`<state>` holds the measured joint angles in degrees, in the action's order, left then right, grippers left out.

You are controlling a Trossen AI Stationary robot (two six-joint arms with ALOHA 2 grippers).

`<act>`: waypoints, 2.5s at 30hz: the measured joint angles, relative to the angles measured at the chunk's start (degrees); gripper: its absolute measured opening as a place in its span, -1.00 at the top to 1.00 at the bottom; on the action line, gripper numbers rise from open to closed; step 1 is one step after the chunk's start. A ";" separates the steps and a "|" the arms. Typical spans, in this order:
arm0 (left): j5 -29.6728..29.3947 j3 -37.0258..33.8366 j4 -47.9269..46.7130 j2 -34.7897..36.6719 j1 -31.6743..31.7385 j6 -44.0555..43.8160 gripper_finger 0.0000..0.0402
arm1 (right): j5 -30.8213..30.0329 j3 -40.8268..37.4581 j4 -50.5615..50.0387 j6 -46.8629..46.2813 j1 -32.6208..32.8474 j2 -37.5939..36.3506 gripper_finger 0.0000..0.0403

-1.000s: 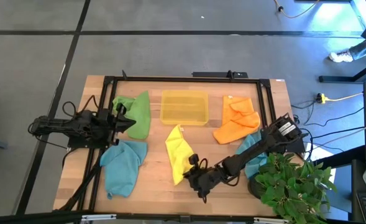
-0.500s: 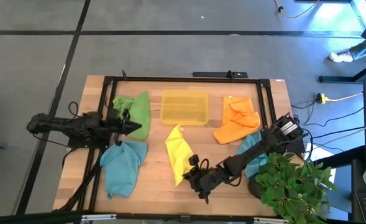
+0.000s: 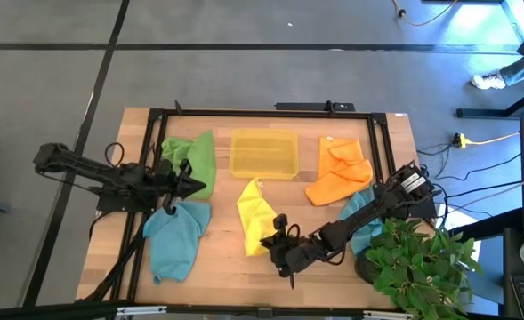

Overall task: Fold microfiber towels
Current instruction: Fold the yellow towel

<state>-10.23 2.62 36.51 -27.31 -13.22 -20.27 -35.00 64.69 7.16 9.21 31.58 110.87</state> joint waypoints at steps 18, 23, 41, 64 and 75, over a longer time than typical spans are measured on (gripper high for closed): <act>-10.05 25.94 4.01 -38.38 -14.09 13.41 1.00 | -4.44 0.02 -5.28 -5.14 -1.06 0.00 0.82; -13.82 31.26 2.74 -46.64 -17.99 15.09 1.00 | -4.44 0.02 -5.46 -6.91 -1.04 -0.76 0.82; -16.37 33.12 2.82 -58.29 -18.16 23.89 0.73 | -4.58 0.07 -13.28 -16.68 -2.42 -7.67 0.83; -25.19 45.19 -15.45 -64.92 -17.89 18.94 0.31 | -5.90 0.04 -15.94 -18.22 -3.66 -7.58 0.82; -25.23 45.19 -19.90 -64.94 -14.47 14.38 0.31 | -5.90 0.04 -15.98 -18.20 -3.66 -7.56 0.82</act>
<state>-35.46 47.81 16.62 -92.25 -27.70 -5.90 -40.91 64.73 -8.82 -8.99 27.92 103.31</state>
